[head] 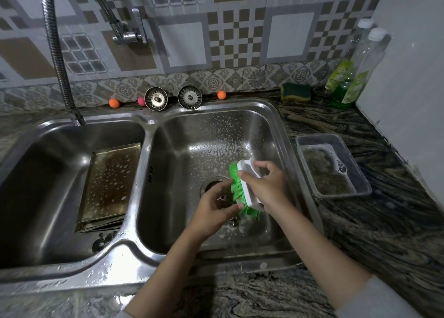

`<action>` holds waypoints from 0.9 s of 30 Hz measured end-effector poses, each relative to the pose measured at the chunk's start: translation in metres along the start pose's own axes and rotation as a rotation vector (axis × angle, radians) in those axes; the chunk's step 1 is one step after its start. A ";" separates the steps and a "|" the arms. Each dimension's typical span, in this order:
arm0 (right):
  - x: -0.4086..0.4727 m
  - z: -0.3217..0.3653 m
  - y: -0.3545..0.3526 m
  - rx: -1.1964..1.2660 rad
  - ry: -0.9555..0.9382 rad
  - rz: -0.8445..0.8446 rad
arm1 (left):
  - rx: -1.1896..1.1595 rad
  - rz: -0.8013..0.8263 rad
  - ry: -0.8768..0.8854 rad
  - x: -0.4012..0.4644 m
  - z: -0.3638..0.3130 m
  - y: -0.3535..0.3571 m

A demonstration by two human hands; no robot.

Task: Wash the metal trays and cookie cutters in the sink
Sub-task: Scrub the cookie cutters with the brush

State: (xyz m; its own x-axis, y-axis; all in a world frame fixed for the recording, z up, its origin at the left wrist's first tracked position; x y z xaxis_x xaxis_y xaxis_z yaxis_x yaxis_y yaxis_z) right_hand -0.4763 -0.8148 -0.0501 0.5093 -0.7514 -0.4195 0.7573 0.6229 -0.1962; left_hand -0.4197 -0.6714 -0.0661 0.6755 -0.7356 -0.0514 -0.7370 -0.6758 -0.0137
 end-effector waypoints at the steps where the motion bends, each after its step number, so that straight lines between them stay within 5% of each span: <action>1: 0.000 0.002 0.001 -0.014 -0.041 0.000 | -0.022 -0.002 -0.014 0.000 -0.001 -0.002; 7: 0.001 0.019 -0.016 -0.086 -0.304 0.002 | -0.133 -0.017 -0.184 -0.008 0.005 -0.006; 13: -0.023 0.020 -0.008 -0.165 -0.526 0.149 | -0.158 0.002 -0.139 -0.002 -0.002 -0.002; 19: -0.024 0.021 -0.019 -0.345 -0.642 0.214 | -0.357 -0.095 -0.211 -0.001 -0.006 -0.012; 27: -0.031 0.023 -0.005 -0.242 -0.617 0.285 | -0.247 -0.024 -0.165 -0.001 -0.014 -0.012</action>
State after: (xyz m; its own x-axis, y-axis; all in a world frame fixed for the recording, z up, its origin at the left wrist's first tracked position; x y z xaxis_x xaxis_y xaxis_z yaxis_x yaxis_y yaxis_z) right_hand -0.4864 -0.8000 -0.0162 0.8656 -0.4944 0.0794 0.4855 0.7899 -0.3746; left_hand -0.4115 -0.6629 -0.0521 0.6645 -0.7154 -0.2159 -0.6791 -0.6987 0.2251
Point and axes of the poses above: each hand's wrist, its own x-axis towards the middle knuckle, its own y-axis out of the palm, z = x × y, the point moved 3 cm from there along x, towards the middle knuckle, and after that the axes turned 9 degrees about y, right-handed, at the moved point
